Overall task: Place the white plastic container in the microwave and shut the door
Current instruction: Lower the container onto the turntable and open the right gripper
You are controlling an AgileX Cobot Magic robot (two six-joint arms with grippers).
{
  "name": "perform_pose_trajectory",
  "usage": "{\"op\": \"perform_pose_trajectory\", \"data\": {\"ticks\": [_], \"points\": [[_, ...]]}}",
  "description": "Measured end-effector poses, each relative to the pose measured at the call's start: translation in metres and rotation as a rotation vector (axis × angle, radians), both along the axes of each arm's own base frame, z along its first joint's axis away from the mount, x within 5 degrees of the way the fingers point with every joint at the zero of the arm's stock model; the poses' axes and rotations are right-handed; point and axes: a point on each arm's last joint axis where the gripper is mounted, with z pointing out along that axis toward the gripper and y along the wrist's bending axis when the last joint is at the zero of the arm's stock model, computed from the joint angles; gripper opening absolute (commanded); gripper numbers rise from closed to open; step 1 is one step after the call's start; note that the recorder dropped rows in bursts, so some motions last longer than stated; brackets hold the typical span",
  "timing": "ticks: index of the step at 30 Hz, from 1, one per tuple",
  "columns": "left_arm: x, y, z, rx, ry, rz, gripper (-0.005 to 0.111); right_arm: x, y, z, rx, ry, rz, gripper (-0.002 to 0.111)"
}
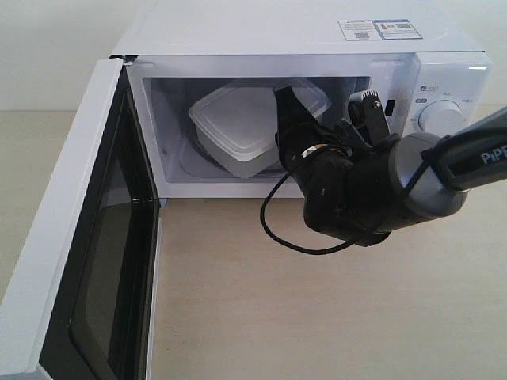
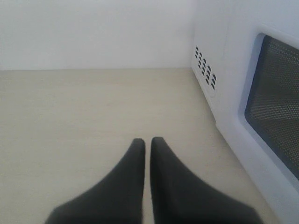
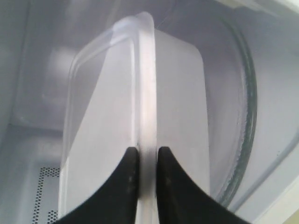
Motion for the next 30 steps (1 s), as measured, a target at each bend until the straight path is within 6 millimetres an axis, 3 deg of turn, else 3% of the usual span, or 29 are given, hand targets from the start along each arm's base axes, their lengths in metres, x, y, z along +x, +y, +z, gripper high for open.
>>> {"op": "perform_pose_trajectory", "data": {"ticks": [1, 2, 4, 15, 22, 30], "points": [[0.0, 0.0, 0.0, 0.0, 0.0, 0.0, 0.004, 0.0, 0.0, 0.0, -0.005, -0.001, 0.002, 0.015], [0.0, 0.0, 0.0, 0.0, 0.0, 0.0, 0.004, 0.0, 0.0, 0.0, -0.005, -0.001, 0.002, 0.03], [0.0, 0.0, 0.0, 0.0, 0.0, 0.0, 0.004, 0.0, 0.0, 0.001, -0.01, -0.004, 0.003, 0.044], [0.0, 0.0, 0.0, 0.0, 0.0, 0.0, 0.004, -0.001, 0.004, -0.004, -0.015, 0.052, 0.04, 0.045], [0.0, 0.0, 0.0, 0.0, 0.0, 0.0, 0.004, -0.005, 0.003, 0.02, -0.05, 0.034, 0.085, 0.045], [0.0, 0.0, 0.0, 0.0, 0.0, 0.0, 0.004, -0.025, -0.011, 0.014, -0.099, 0.081, 0.109, 0.045]]}}
